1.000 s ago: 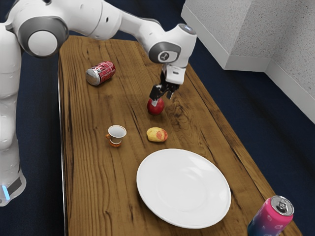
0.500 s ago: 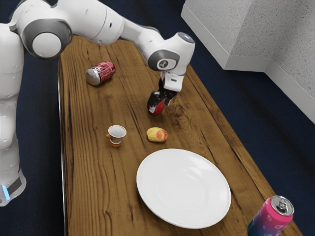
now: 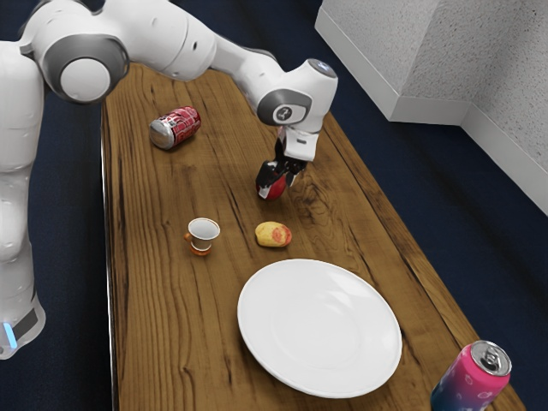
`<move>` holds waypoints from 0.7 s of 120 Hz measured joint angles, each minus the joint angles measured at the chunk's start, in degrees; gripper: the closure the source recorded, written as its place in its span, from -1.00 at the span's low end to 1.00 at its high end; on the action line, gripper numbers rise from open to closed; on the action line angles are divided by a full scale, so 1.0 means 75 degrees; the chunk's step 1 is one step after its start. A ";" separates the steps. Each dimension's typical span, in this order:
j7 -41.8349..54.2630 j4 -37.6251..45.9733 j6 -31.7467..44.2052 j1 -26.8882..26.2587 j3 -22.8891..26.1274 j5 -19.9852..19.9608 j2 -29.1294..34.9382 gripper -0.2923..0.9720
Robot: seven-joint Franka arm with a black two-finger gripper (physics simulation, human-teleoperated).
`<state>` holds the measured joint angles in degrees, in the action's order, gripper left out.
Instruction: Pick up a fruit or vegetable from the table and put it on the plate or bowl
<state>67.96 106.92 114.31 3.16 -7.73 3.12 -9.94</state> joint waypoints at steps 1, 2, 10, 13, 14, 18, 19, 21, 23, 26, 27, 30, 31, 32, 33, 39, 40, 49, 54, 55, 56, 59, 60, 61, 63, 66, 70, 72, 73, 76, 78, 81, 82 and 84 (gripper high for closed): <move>0.0001 0.0001 0.0002 0.0000 0.0000 -0.0002 0.0000 -0.54; 0.0002 0.0002 0.0003 0.0000 0.0000 -0.0004 -0.0001 -0.54; 0.0009 0.0032 0.0015 -0.0001 -0.0006 -0.0014 -0.0002 -0.54; 0.0011 0.0045 0.0019 0.0003 -0.0008 -0.0017 -0.0003 -0.54; 0.0012 0.0048 0.0020 0.0005 -0.0009 -0.0018 -0.0003 -0.54; 0.0015 0.0057 0.0025 0.0008 -0.0014 -0.0025 -0.0003 -0.54; 0.0016 0.0059 0.0026 0.0008 -0.0015 -0.0027 -0.0003 -0.54; 0.0017 0.0061 0.0028 0.0009 -0.0018 -0.0030 -0.0003 -0.54; 0.0019 0.0063 0.0030 0.0012 -0.0020 -0.0033 -0.0003 -0.54; 0.0022 0.0064 0.0034 0.0017 -0.0021 -0.0037 -0.0003 -0.54; 0.0023 0.0065 0.0035 0.0018 -0.0022 -0.0038 -0.0003 -0.54; 0.0026 0.0066 0.0038 0.0021 -0.0023 -0.0048 -0.0003 -0.54; 0.0027 0.0066 0.0039 0.0022 -0.0023 -0.0052 -0.0003 -0.53; 0.0028 0.0066 0.0040 0.0022 -0.0023 -0.0056 -0.0003 -0.53; 0.0028 0.0066 0.0041 0.0023 -0.0023 -0.0059 -0.0003 -0.52; 0.0031 0.0067 0.0046 0.0020 -0.0029 -0.0090 -0.0003 -0.40; 0.0031 0.0067 0.0046 0.0016 -0.0036 -0.0098 -0.0003 -0.38; 0.0029 0.0067 0.0055 0.0022 -0.0108 -0.0156 -0.0011 -0.16; 0.0026 0.0067 0.0065 0.0026 -0.0127 -0.0196 -0.0021 -0.10; 0.0026 0.0068 0.0067 0.0027 -0.0130 -0.0203 -0.0023 -0.09; 0.0025 0.0068 0.0069 0.0027 -0.0132 -0.0210 -0.0025 -0.08; 0.0023 0.0068 0.0076 0.0026 -0.0137 -0.0226 -0.0030 -0.03; 0.0022 0.0068 0.0078 0.0026 -0.0138 -0.0232 -0.0031 -0.02; 0.0022 0.0068 0.0081 0.0026 -0.0139 -0.0235 -0.0032 -0.01; 0.0020 0.0067 0.0086 0.0025 -0.0141 -0.0242 -0.0036 0.01; 0.0018 0.0067 0.0092 0.0023 -0.0144 -0.0251 -0.0041 0.04; 0.0014 0.0067 0.0099 0.0016 -0.0146 -0.0260 -0.0043 0.08; 0.0012 0.0063 0.0101 0.0012 -0.0146 -0.0263 -0.0037 0.09; 0.0011 0.0060 0.0102 0.0011 -0.0147 -0.0264 -0.0034 0.10; 0.0008 0.0051 0.0103 0.0009 -0.0145 -0.0267 -0.0023 0.11; 0.0006 0.0039 0.0100 0.0008 -0.0141 -0.0270 -0.0009 0.12; 0.0002 -0.0005 0.0092 0.0006 -0.0128 -0.0274 0.0043 0.14; 0.0001 -0.0022 0.0090 0.0004 -0.0123 -0.0275 0.0060 0.14; -0.0002 -0.0057 0.0086 -0.0001 -0.0112 -0.0279 0.0105 0.15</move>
<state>67.95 106.50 114.95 3.15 -8.56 1.03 -9.15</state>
